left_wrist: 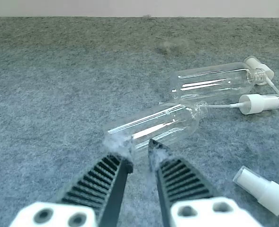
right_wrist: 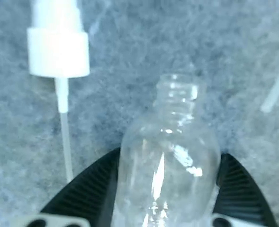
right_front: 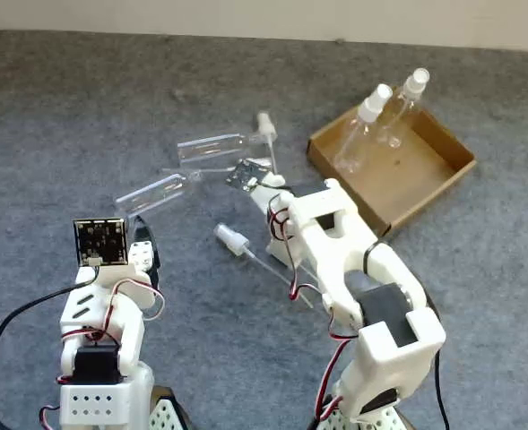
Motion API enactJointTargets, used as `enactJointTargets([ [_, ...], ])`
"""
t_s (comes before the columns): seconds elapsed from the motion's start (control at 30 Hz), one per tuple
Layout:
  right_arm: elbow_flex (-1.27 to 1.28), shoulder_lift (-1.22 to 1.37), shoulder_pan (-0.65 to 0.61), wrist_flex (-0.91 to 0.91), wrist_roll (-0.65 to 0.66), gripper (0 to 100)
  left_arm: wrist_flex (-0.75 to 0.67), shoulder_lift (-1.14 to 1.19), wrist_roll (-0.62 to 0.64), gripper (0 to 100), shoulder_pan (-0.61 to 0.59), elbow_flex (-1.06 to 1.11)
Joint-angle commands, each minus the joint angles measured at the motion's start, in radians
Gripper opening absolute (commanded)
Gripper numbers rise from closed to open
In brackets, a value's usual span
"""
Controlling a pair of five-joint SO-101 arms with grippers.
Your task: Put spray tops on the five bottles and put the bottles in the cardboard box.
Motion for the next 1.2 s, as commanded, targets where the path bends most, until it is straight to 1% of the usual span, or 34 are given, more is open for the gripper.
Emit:
enactJointTargets([
  [0.0, -0.036, 0.002, 0.007, 0.004, 0.017, 20.3, -0.021, -0.013, -0.011, 1, -0.007, 0.015],
  [0.1, -0.038, -0.005, 0.007, 0.004, 0.017, 16.3, -0.021, -0.013, -0.011, 1, -0.007, 0.015],
  [0.23, -0.036, -0.081, 0.008, 0.012, 0.017, 16.0, -0.021, -0.013, -0.011, 1, -0.007, 0.015],
  [0.47, -0.021, -0.341, 0.008, 0.015, 0.009, 15.9, -0.021, -0.013, -0.011, 1, -0.007, 0.015],
  [0.6, 0.025, -0.51, 0.016, 0.077, 0.008, 15.9, -0.021, -0.013, -0.011, 1, -0.007, 0.015],
  [0.63, 0.041, -0.559, 0.018, 0.082, -0.008, 15.9, -0.021, -0.013, -0.011, 1, -0.007, 0.015],
  [0.83, 0.171, -0.825, 0.019, 0.076, -0.21, 15.9, -0.02, -0.013, -0.011, 1, -0.007, 0.015],
  [1.17, 0.398, -1.201, 0.018, 0.07, -0.338, 15.9, -0.02, -0.013, -0.011, 1, -0.005, 0.016],
])
